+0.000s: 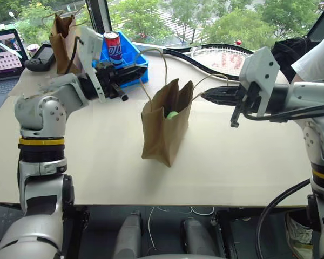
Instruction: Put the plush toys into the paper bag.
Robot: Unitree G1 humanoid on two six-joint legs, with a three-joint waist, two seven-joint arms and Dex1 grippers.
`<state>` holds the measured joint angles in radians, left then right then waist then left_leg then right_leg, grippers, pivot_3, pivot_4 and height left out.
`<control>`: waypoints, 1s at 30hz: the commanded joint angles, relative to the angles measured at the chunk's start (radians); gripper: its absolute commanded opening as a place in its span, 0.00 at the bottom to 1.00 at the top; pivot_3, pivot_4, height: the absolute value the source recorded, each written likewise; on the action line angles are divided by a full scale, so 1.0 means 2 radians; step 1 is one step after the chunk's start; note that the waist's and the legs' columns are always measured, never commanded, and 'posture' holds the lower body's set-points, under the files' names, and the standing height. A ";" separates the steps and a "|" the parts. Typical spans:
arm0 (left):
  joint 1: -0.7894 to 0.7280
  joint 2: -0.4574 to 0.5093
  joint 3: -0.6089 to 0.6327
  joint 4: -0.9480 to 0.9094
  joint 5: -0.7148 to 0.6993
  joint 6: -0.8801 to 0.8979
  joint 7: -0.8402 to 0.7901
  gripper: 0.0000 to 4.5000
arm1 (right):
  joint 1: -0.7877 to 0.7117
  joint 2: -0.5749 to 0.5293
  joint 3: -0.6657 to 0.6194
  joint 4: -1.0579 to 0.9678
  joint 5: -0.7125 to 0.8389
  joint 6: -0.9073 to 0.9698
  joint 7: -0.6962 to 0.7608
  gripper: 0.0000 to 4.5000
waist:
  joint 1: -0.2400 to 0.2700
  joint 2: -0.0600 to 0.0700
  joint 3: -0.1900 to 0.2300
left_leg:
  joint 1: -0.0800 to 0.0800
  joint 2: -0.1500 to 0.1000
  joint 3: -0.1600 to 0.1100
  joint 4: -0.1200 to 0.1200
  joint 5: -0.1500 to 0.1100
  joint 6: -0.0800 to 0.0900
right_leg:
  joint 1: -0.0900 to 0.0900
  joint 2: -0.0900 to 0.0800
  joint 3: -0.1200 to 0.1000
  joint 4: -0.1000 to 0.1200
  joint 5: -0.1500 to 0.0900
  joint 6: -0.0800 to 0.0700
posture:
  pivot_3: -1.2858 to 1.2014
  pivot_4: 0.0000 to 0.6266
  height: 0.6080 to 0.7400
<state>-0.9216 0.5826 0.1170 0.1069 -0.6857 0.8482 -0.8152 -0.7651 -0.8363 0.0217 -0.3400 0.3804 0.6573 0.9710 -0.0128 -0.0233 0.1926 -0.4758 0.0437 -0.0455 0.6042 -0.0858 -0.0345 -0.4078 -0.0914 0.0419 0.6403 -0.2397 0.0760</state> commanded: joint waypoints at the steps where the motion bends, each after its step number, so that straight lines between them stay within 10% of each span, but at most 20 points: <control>1: 0.002 0.023 -0.001 -0.026 0.006 -0.001 -0.017 0.00 | 0.023 -0.009 -0.016 -0.044 0.042 0.048 0.004 0.01 | 0.000 0.000 0.000 | 0.000 0.000 0.000 0.000 0.000 0.000 | 0.000 0.000 0.000 0.000 0.000 0.000 | 0.52 0.24 1.00; 6: 0.003 0.036 0.011 -0.022 -0.007 0.019 -0.027 0.33 | 0.019 -0.010 -0.046 -0.050 0.088 0.093 -0.007 0.00 | 0.000 0.000 0.000 | 0.000 0.000 0.000 0.000 0.000 0.000 | 0.000 0.000 0.000 0.000 0.000 0.000 | 0.52 0.24 1.00; 14: 0.005 0.081 0.031 -0.016 -0.018 0.027 -0.068 0.96 | -0.037 -0.029 -0.129 -0.016 0.177 0.150 -0.019 0.57 | -0.001 0.000 0.000 | 0.000 0.000 0.000 0.000 0.000 0.000 | -0.001 0.000 0.000 0.000 0.000 -0.001 | 0.52 0.24 1.00; 17: 0.018 0.102 0.038 -0.016 -0.010 0.001 -0.094 1.00 | -0.064 -0.041 -0.165 0.001 0.223 0.188 -0.028 0.80 | -0.001 0.000 0.000 | 0.000 0.000 0.000 -0.001 0.000 0.000 | -0.001 0.000 0.000 0.000 0.000 -0.001 | 0.52 0.24 1.00; 24: 0.134 0.124 0.052 -0.105 -0.032 -0.043 -0.175 1.00 | 0.041 -0.122 -0.223 -0.019 0.278 0.254 -0.001 0.80 | 0.002 0.000 0.000 | -0.001 0.001 0.002 -0.003 0.000 0.000 | -0.003 -0.001 0.000 0.000 -0.001 -0.002 | 0.52 0.24 1.00; 30: 0.194 0.101 0.053 -0.185 -0.048 -0.049 -0.152 1.00 | 0.120 -0.083 -0.182 -0.064 0.255 0.219 -0.055 0.40 | -0.001 0.000 0.000 | -0.001 0.002 0.005 -0.003 0.001 0.001 | -0.005 0.000 0.002 0.002 0.000 -0.003 | 0.52 0.24 1.00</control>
<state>-0.5517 0.7886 0.2017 -0.2066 -0.7571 0.7674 -1.1366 -0.5351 -1.0091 -0.3583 -0.4269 0.9202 1.1481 0.8887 -0.0142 -0.0237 0.1924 -0.4768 0.0484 -0.0359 0.5982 -0.0847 -0.0327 -0.4185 -0.0918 0.0460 0.6437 -0.2408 0.0703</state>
